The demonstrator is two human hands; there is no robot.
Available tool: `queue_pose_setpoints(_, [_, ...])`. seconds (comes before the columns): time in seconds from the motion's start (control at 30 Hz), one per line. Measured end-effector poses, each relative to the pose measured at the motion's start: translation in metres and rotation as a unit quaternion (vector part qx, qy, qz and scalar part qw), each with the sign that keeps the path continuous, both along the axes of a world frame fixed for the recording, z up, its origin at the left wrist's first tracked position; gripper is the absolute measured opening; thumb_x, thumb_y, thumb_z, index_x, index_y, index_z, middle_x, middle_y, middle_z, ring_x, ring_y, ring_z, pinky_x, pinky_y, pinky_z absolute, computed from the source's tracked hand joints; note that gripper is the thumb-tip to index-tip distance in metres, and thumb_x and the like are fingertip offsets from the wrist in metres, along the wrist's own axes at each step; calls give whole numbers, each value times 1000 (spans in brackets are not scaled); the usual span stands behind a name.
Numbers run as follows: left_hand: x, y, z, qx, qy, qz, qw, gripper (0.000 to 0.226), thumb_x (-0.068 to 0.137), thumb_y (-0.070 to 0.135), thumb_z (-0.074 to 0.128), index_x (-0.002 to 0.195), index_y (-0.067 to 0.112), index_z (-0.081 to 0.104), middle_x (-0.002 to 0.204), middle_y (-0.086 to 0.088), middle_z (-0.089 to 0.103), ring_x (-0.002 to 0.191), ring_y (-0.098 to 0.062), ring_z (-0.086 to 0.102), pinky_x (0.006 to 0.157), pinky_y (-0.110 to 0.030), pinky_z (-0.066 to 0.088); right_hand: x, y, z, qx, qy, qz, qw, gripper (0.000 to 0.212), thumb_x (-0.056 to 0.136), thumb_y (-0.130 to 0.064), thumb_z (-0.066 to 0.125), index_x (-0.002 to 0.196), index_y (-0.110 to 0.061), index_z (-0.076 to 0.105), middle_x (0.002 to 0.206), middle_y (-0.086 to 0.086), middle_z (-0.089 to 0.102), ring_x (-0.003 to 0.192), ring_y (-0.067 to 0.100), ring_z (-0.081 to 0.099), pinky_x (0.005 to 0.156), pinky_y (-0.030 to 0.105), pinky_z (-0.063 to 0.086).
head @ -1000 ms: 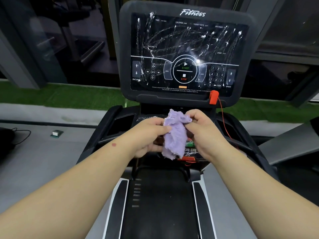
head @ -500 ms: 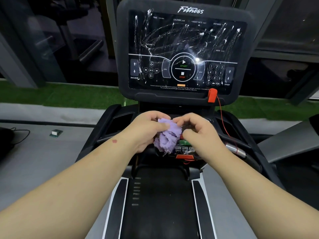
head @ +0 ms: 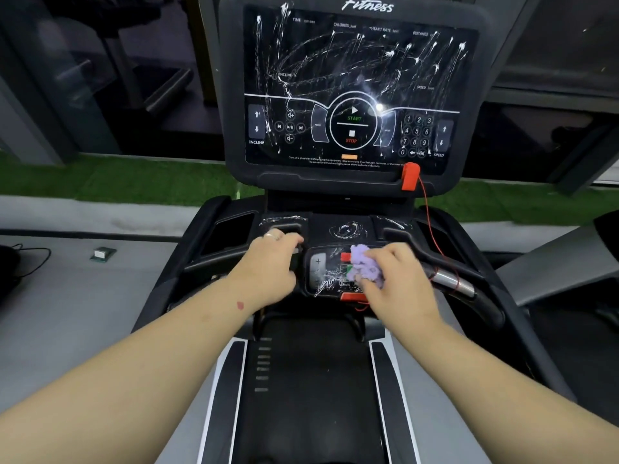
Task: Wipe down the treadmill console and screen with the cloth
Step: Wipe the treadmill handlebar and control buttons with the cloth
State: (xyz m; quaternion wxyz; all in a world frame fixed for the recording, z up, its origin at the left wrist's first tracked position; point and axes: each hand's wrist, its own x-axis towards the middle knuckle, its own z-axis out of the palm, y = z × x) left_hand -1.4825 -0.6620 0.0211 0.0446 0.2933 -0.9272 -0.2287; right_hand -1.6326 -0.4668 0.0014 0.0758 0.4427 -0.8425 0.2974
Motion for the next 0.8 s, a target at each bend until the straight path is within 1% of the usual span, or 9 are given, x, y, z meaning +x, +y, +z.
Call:
queue_pose_setpoints(0.1, [-5, 1, -17, -77, -80, -38, 993, 71, 85, 19, 63, 151, 25, 37, 146, -3, 41, 125, -31, 44, 102, -41, 46, 18, -16, -10, 13, 31, 11, 999, 18, 83, -12, 75, 101, -16, 71, 96, 1, 53, 84, 25, 55, 61, 36, 50])
queue_pose_setpoints(0.23, [-7, 0, -25, -132, -116, -58, 983, 75, 88, 30, 63, 154, 23, 28, 150, -3, 34, 128, -31, 39, 101, -39, 41, 18, -22, 5, 15, 5, 68, 998, 25, 87, -12, 70, 111, -21, 72, 97, -2, 50, 85, 20, 55, 67, 30, 44])
queue_pose_setpoints(0.3, [-5, -2, -27, -133, -118, -60, 982, 77, 88, 29, 62, 156, 24, 25, 151, -3, 33, 129, -32, 38, 102, -39, 40, 7, -17, 11, -46, -12, 34, 998, 32, 88, -8, 67, 115, -24, 71, 98, -3, 49, 82, 18, 55, 68, 30, 45])
queue_pose_setpoints(0.4, [-4, -3, -28, -136, -115, -64, 982, 79, 88, 25, 59, 157, 25, 22, 152, -2, 32, 128, -32, 37, 103, -39, 39, 10, -21, 4, 9, 31, 13, 999, 41, 82, -1, 63, 117, -22, 68, 106, 2, 54, 90, 26, 54, 75, 38, 50])
queue_pose_setpoints(0.5, [-3, -4, -28, -135, -118, -67, 982, 79, 88, 21, 57, 158, 25, 20, 154, -2, 31, 128, -31, 37, 101, -37, 39, 24, -33, -3, 79, 65, 93, 990, 40, 77, 5, 63, 110, -18, 70, 112, 2, 57, 96, 31, 52, 77, 41, 53])
queue_pose_setpoints(0.57, [-3, -5, -28, -131, -122, -70, 981, 81, 89, 19, 56, 159, 24, 17, 155, 0, 29, 128, -30, 36, 103, -36, 38, 18, -32, 4, 81, 71, 138, 985, 41, 78, 5, 64, 108, -20, 74, 112, 0, 60, 97, 31, 53, 79, 42, 54])
queue_pose_setpoints(0.67, [-2, -7, -27, -126, -120, -73, 982, 82, 90, 19, 55, 161, 25, 14, 155, 1, 28, 126, -29, 35, 104, -35, 37, 0, -27, 10, 2, 38, 73, 997, 45, 79, 6, 64, 112, -23, 75, 114, 2, 62, 99, 28, 53, 83, 37, 48])
queue_pose_setpoints(0.73, [-3, -8, -26, -123, -120, -77, 982, 83, 90, 19, 55, 161, 25, 13, 155, 1, 29, 125, -29, 36, 103, -35, 38, 5, -29, 5, 5, 53, 33, 998, 43, 77, 9, 65, 110, -17, 75, 116, 6, 63, 101, 32, 56, 83, 41, 52])
queue_pose_setpoints(0.8, [-3, -9, -27, -125, -119, -75, 982, 84, 90, 18, 55, 161, 25, 12, 155, 1, 28, 124, -29, 36, 102, -34, 38, 17, -35, -4, 30, 74, 68, 994, 44, 73, 12, 64, 107, -13, 75, 116, 9, 63, 101, 36, 57, 83, 45, 55])
